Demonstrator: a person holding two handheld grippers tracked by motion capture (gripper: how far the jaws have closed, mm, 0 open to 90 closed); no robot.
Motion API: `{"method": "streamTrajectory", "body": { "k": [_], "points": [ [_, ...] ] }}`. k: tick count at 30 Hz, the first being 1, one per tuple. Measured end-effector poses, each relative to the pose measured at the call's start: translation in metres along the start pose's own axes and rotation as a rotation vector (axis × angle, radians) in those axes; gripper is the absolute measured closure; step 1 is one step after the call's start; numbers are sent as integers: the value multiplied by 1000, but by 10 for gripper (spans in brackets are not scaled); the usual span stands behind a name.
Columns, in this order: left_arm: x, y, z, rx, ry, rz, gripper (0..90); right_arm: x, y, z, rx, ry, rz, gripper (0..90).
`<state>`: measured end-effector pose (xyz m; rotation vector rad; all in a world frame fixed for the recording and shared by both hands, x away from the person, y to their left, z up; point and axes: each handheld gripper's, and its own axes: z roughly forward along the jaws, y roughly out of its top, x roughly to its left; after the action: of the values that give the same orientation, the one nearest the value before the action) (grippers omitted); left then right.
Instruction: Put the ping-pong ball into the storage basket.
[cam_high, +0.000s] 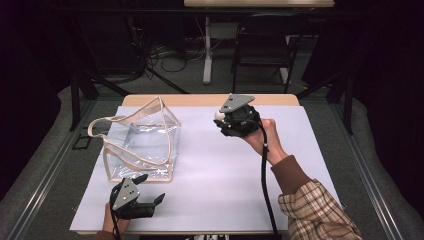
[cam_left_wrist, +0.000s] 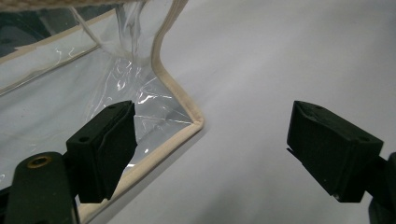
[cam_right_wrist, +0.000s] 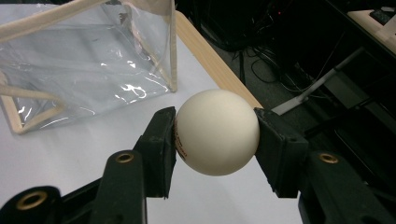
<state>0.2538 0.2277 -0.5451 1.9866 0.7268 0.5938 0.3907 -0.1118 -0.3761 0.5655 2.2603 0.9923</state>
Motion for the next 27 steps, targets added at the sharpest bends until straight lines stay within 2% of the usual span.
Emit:
{"method": "streamTrajectory", "body": {
  "k": [27],
  "points": [
    [0,0,0,-1,-1,-1,161,8,22,8,-21,27,-29,510]
  ]
}}
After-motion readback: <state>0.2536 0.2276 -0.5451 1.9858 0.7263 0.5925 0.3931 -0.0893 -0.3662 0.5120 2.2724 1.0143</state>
